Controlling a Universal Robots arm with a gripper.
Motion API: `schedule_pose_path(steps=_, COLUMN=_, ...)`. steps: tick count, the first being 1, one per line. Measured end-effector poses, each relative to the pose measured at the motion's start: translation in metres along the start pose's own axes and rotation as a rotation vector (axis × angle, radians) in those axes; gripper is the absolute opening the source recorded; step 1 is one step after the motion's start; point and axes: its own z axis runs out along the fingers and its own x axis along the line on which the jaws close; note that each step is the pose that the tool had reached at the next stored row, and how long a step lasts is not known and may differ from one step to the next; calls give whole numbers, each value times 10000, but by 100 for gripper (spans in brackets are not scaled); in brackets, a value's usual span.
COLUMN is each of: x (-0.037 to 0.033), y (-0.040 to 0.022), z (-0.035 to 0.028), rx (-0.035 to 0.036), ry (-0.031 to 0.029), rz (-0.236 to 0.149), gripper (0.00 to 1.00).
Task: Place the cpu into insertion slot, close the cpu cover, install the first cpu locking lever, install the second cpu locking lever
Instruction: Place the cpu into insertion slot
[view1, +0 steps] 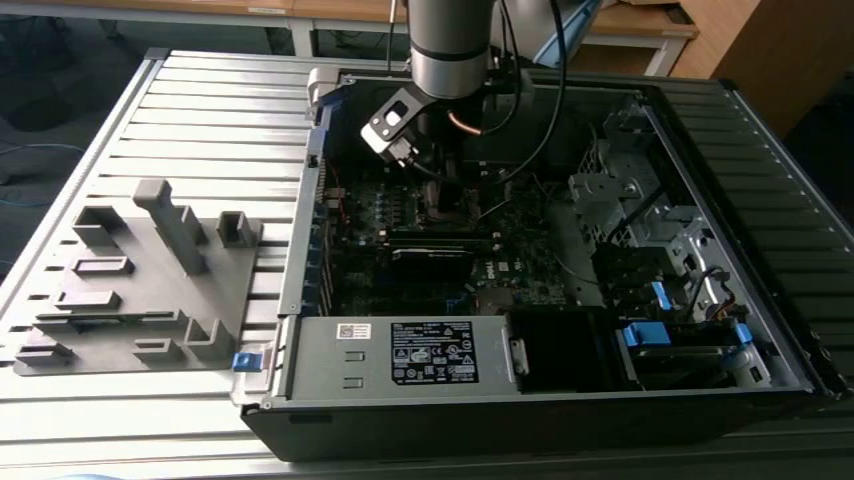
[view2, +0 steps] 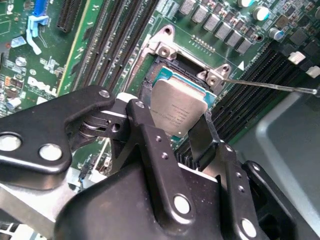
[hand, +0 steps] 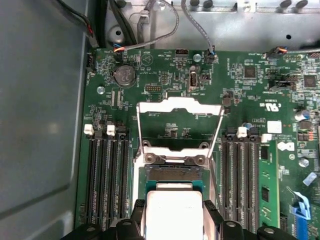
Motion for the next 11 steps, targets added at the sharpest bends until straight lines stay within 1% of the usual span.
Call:
schedule_pose_path(steps=2, x=1, y=-3, z=27, rx=-21, ry=3, rz=-11, gripper=54)
schedule_pose_path(steps=4, x=1, y=-5, z=48, rx=-62, ry=8, rz=-18, gripper=54)
schedule_pose_path(steps=8, x=0, y=-5, z=53, rx=-67, ry=3, rz=-7, gripper=54)
schedule_pose_path(steps=11, x=0, y=-1, z=68, rx=-69, ry=-6, rz=98, gripper=54)
